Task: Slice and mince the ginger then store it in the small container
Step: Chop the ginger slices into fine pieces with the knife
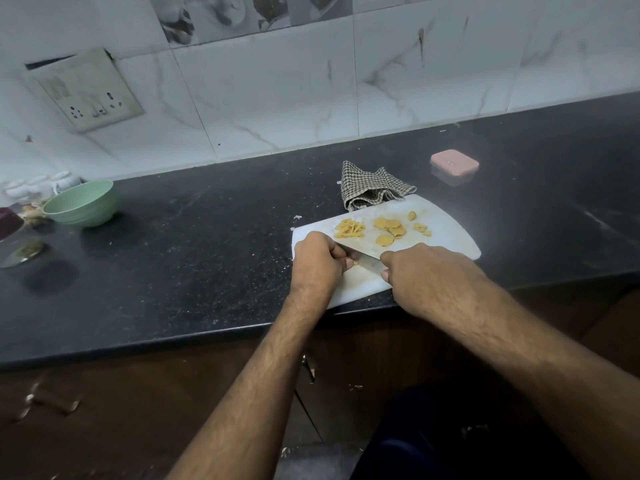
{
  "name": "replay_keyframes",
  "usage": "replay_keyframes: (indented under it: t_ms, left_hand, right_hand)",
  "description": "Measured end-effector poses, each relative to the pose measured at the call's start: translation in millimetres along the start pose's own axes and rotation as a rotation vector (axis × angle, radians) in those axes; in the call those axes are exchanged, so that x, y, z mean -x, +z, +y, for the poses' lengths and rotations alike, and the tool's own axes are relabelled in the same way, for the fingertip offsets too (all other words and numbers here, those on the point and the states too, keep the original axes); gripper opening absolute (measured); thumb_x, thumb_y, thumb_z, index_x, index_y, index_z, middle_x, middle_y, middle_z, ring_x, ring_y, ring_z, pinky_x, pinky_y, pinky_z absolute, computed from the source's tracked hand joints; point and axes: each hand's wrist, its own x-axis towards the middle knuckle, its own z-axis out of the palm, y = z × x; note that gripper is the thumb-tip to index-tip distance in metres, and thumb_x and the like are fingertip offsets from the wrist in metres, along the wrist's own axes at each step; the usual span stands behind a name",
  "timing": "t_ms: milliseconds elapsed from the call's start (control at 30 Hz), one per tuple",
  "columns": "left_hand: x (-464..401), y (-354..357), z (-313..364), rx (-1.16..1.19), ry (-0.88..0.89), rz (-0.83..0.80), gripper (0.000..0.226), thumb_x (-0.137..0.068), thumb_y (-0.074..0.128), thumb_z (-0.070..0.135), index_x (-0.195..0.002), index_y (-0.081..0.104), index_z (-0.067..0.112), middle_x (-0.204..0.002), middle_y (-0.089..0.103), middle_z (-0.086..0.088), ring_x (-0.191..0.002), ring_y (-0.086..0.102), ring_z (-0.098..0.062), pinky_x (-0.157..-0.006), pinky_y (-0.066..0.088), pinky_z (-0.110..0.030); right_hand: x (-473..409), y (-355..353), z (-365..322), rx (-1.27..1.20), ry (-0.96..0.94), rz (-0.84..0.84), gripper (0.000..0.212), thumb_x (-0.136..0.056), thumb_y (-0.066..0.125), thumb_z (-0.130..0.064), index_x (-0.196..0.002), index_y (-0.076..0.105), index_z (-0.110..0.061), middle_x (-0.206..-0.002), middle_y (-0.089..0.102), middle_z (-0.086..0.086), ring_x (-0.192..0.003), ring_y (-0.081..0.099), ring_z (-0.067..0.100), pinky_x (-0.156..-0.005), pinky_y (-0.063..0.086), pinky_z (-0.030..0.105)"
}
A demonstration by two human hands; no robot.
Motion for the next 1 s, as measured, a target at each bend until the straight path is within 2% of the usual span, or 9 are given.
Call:
replay_keyframes:
  t_ms: [167, 367, 433, 533, 633, 733, 833, 933, 1000]
  left_hand:
    - [0.7, 0.9, -1.1, 0.008, 0.001, 0.008, 0.007, -0.085, 0.079, 0.004, -0.080, 0.075, 0.002, -0.082, 0.076, 0.007, -0.079, 0.066, 0.000, -0.078, 0.056, -0.025]
    - [1.0, 0.2, -1.6, -0.010, 0.007, 0.020, 0.007, -0.084, 0.081, 0.006, -0.080, 0.076, 0.004, -0.083, 0.076, 0.004, -0.078, 0.067, -0.004, -0.076, 0.057, -0.026]
    - [0.8, 0.2, -1.6, -0.012, 0.008, 0.021, 0.007, -0.084, 0.081, 0.005, -0.079, 0.076, 0.004, -0.082, 0.076, 0.004, -0.079, 0.068, -0.004, -0.076, 0.057, -0.025]
    - [0.9, -0.6, -4.2, -0.005, 0.005, 0.006, 0.006, -0.085, 0.079, 0.004, -0.080, 0.077, 0.001, -0.076, 0.072, 0.011, -0.071, 0.064, 0.005, -0.065, 0.050, -0.010]
    - [3.5, 1.5, -4.9, -0.012, 0.009, 0.027, 0.009, -0.088, 0.077, 0.005, -0.080, 0.074, 0.002, -0.076, 0.069, 0.011, -0.069, 0.060, 0.001, -0.056, 0.041, -0.006]
    - [7.1, 6.2, -4.9, -0.013, 0.034, 0.058, 0.014, -0.091, 0.073, 0.006, -0.077, 0.072, 0.006, -0.077, 0.066, 0.011, -0.070, 0.056, 0.001, -0.058, 0.038, -0.007]
    - [11.2, 9.0, -5.1, 0.007, 0.048, 0.076, 0.014, -0.092, 0.071, 0.004, -0.078, 0.072, 0.008, -0.080, 0.067, 0.013, -0.075, 0.059, 0.001, -0.060, 0.040, 0.000]
    - [12.5, 8.6, -4.0, 0.053, 0.045, 0.080, 0.009, -0.092, 0.071, 0.002, -0.084, 0.073, 0.002, -0.075, 0.063, 0.019, -0.069, 0.059, 0.014, -0.061, 0.040, 0.002]
    - [12.3, 8.5, -2.2, 0.059, 0.044, 0.076, 0.009, -0.092, 0.072, 0.003, -0.084, 0.073, 0.001, -0.072, 0.063, 0.019, -0.064, 0.057, 0.015, -0.059, 0.041, 0.000]
  right_hand:
    - [-1.7, 3.5, -2.3, 0.006, -0.008, -0.011, 0.032, -0.104, 0.044, -0.021, -0.136, 0.045, -0.024, -0.082, 0.039, 0.000, -0.089, 0.048, 0.021, -0.077, 0.044, 0.036]
    - [-10.4, 17.1, 1.0, -0.001, -0.008, 0.010, 0.029, -0.101, 0.049, -0.019, -0.129, 0.043, -0.025, -0.086, 0.049, 0.002, -0.091, 0.056, 0.021, -0.086, 0.054, 0.043]
    - [-11.8, 20.5, 2.5, -0.006, -0.008, 0.020, 0.028, -0.101, 0.050, -0.020, -0.127, 0.043, -0.025, -0.087, 0.051, 0.001, -0.090, 0.057, 0.021, -0.085, 0.055, 0.043]
    - [-10.1, 29.3, 0.9, -0.019, -0.028, 0.087, 0.025, -0.102, 0.049, -0.018, -0.125, 0.043, -0.025, -0.085, 0.052, 0.001, -0.084, 0.058, 0.019, -0.079, 0.057, 0.042]
    - [-8.0, 35.7, 0.5, -0.034, -0.055, 0.150, 0.022, -0.102, 0.046, -0.017, -0.123, 0.043, -0.024, -0.083, 0.051, 0.000, -0.080, 0.058, 0.019, -0.074, 0.056, 0.042]
    - [-8.1, 33.3, 5.3, -0.041, -0.073, 0.169, 0.017, -0.105, 0.042, -0.022, -0.122, 0.044, -0.022, -0.080, 0.047, 0.000, -0.078, 0.055, 0.019, -0.069, 0.051, 0.038]
    - [-4.4, 30.1, 10.3, -0.047, -0.090, 0.161, 0.022, -0.108, 0.034, -0.033, -0.121, 0.047, -0.021, -0.079, 0.046, -0.001, -0.077, 0.053, 0.017, -0.066, 0.046, 0.036]
    - [0.0, 27.0, 12.7, -0.044, -0.103, 0.164, 0.023, -0.108, 0.033, -0.034, -0.120, 0.048, -0.022, -0.079, 0.048, -0.002, -0.077, 0.053, 0.016, -0.067, 0.046, 0.035]
    - [2.0, 25.6, 13.1, -0.040, -0.096, 0.164, 0.020, -0.108, 0.034, -0.031, -0.119, 0.048, -0.022, -0.078, 0.047, -0.002, -0.076, 0.052, 0.016, -0.066, 0.045, 0.035]
